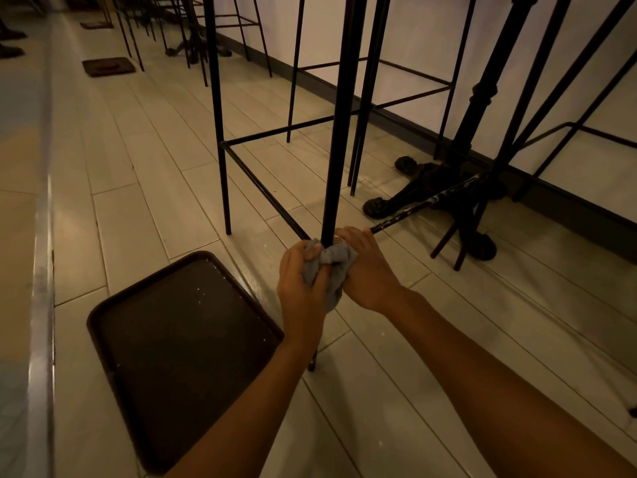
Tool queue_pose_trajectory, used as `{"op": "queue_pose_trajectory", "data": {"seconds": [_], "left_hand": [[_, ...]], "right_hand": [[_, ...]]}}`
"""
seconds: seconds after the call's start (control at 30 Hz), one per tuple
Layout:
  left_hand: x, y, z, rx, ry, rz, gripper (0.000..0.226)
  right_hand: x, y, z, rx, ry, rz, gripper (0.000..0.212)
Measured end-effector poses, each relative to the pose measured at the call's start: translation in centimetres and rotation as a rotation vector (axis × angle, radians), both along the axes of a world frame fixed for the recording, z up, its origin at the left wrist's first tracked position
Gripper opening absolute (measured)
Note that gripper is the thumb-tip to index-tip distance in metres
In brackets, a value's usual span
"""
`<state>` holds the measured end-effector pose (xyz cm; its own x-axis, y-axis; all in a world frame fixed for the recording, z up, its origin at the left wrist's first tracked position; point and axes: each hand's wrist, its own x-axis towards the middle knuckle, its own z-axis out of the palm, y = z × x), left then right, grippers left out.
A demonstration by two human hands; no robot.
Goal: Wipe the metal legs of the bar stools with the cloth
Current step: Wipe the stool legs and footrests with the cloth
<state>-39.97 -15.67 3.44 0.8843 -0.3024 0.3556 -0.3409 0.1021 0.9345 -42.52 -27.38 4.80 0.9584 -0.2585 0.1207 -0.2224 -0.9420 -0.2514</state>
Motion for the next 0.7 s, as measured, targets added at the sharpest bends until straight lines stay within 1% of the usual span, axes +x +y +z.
{"op": "queue_pose_trajectory", "data": {"seconds": [0.07, 0.2, 0.27, 0.4, 0.47, 0.57, 0.7], "left_hand": [[0.0, 0.2, -1.4, -0.010, -0.044, -0.010, 0.023], [0.0, 0.7, -3.7, 0.078, -0.054, -0.009, 0.038], [0.1, 0.8, -3.9, 0.076, -0.028, -0.025, 0.034], [0.0, 0.6, -3.4, 0.010, -0.063, 0.003, 0.027], [0.2, 0.1, -3.2, -0.020, -0.047, 0.007, 0.018], [0.3, -0.2, -3.5, -0.021, -0.017, 0.014, 0.028], [0.5, 0.0, -4.3, 0.024, 0.008, -0.043, 0.023]], "right_hand": [[-0.3, -0.1, 0.0, -0.026, -0.038, 0.006, 0.052], [-0.7, 0.1, 0.4, -0.001, -0.092, 0.023, 0.062], [-0.8, 0.3, 0.5, -0.010, -0.095, 0.023, 0.064], [-0.7, 0.3, 0.4, -0.025, -0.091, 0.014, 0.060], [-0.6, 0.3, 0.3, -0.024, -0.098, 0.006, 0.057], [-0.6, 0.4, 0.3, -0.023, -0.094, 0.002, 0.058], [-0.8, 0.5, 0.3, -0.030, -0.116, 0.003, 0.061]]}}
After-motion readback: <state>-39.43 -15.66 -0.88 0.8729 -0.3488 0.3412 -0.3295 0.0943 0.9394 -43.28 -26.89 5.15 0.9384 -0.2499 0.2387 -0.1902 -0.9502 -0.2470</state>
